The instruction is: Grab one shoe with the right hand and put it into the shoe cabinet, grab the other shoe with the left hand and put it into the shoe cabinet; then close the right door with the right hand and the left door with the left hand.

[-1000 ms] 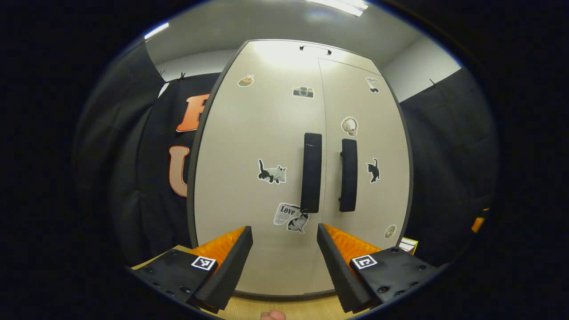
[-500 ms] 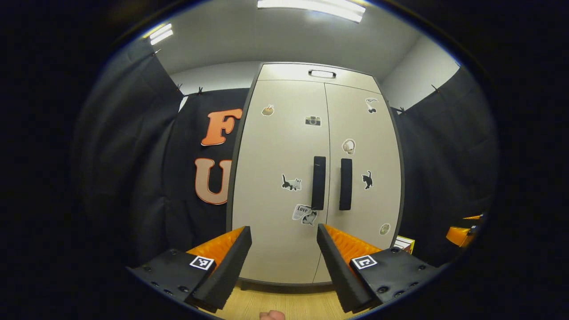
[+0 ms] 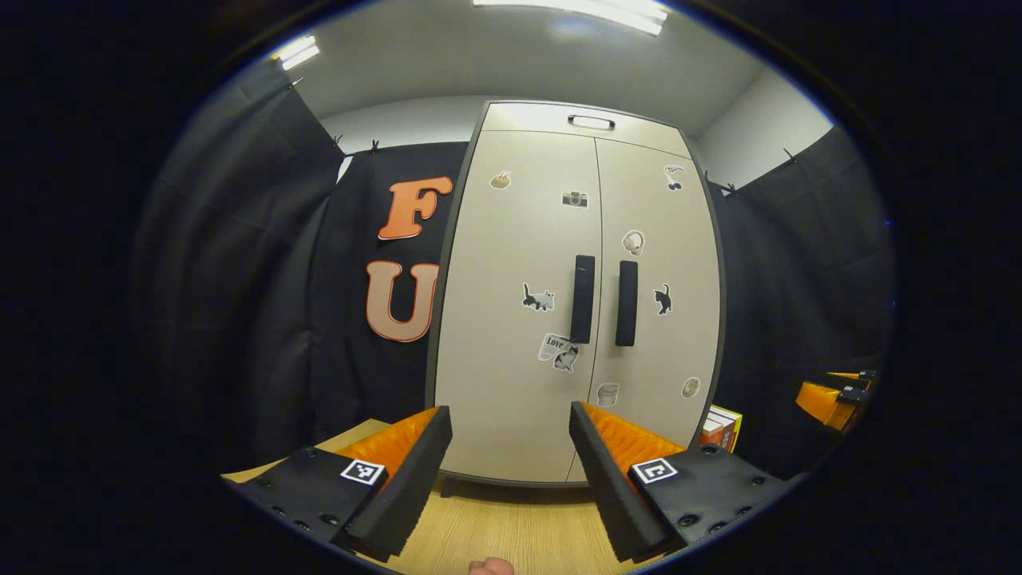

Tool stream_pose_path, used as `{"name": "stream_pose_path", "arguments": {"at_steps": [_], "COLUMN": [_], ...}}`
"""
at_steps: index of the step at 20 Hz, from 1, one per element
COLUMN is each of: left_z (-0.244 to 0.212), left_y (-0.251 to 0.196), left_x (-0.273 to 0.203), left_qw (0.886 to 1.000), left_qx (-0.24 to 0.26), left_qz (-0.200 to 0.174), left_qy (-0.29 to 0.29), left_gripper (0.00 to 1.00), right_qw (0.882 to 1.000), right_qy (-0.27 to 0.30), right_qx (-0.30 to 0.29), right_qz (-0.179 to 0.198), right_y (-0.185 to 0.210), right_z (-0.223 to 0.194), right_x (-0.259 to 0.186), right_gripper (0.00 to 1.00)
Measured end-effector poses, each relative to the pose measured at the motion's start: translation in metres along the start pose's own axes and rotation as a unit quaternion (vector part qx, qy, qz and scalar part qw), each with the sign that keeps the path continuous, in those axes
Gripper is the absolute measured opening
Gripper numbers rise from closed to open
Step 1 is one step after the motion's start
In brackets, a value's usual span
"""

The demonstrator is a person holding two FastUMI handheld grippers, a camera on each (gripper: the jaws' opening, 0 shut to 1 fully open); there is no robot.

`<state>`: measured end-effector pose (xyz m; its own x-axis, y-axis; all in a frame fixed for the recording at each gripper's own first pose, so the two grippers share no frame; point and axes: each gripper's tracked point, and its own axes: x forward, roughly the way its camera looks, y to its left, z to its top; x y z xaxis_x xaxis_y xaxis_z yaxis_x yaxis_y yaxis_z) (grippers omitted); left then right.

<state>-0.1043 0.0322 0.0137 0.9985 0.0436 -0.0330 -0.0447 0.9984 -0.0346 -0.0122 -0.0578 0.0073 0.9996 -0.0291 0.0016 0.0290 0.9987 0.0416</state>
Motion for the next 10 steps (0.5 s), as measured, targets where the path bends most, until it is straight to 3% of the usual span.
{"name": "stream_pose_path", "arguments": {"at_steps": [10], "left_z": [-0.004], "left_y": [-0.022], "left_x": [-0.014], "left_qw": [1.0], "left_qx": [0.013], "left_qz": [-0.018], "left_qy": [0.003], "left_gripper": [0.96], "right_qw": [0.999], "right_qy": [0.033], "right_qx": [0.005], "right_qz": [0.012], "right_y": [0.005], "right_z": [-0.019], "right_x": [-0.005], "right_gripper": [0.92]}}
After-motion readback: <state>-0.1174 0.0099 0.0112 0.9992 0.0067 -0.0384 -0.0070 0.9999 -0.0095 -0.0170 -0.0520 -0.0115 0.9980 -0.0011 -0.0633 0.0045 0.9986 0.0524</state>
